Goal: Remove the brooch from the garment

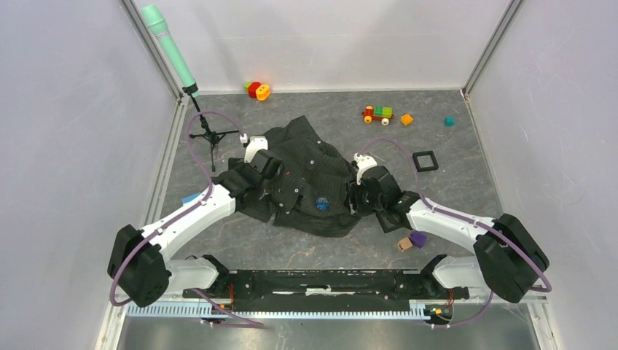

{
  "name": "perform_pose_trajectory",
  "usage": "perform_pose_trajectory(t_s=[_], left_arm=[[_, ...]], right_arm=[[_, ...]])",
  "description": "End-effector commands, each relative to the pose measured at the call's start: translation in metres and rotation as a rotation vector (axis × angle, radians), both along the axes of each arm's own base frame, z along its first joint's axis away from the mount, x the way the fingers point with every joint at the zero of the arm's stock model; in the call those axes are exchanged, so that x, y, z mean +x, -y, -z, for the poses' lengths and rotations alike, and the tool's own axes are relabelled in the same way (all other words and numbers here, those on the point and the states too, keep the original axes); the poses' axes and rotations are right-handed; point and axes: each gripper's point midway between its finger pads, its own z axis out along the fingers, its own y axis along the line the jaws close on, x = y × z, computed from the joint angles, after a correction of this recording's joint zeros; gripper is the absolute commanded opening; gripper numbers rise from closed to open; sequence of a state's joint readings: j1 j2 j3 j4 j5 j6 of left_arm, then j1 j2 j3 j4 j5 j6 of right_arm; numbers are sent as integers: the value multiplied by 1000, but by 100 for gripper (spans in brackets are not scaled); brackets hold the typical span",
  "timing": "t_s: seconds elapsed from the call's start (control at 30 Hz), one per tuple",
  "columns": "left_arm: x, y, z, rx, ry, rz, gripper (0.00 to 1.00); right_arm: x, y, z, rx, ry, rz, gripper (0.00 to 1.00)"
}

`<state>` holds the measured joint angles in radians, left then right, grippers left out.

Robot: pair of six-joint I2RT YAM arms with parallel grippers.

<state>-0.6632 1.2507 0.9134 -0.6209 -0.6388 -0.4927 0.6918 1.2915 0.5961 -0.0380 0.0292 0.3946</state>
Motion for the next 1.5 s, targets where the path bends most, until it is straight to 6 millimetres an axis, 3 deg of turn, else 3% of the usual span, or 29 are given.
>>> perform_pose_trajectory(t_s=[0.0,0.03,0.17,0.37,0.5,0.57,0.67,0.93,1.0,1.23,1.33,1.47], left_arm=[[-6,25,-19,-135,50,90,96],[-8,32,-26,-135,70,126,93],[-20,61,-59,-164,114,240,87],[-33,119,-81,-322,110,487,86],[-43,154,-76,-431,65,619,84],[-43,163,-71,-466,48,630,82],[-40,174,-61,-541,25,641,64],[-33,168,-27,-617,-68,577,53],[-37,169,-20,-613,-93,590,53],[-50,177,-9,-631,-154,665,66],[-49,176,-9,-625,-141,666,63],[-47,171,4,-556,-189,648,58]], right_arm=[[17,-12,-26,106,82,15,37],[13,-23,-37,163,103,-50,28],[2,-46,-77,326,179,-180,10],[-10,-66,-132,455,255,-311,1],[-12,-68,-151,485,284,-331,0],[-13,-68,-154,484,284,-333,0],[-13,-67,-155,482,281,-330,0],[-14,-66,-144,474,261,-322,0],[-13,-66,-143,472,258,-321,0],[-12,-68,-136,461,240,-318,0],[-12,-68,-133,459,233,-320,0],[-12,-68,-133,458,233,-319,0]])
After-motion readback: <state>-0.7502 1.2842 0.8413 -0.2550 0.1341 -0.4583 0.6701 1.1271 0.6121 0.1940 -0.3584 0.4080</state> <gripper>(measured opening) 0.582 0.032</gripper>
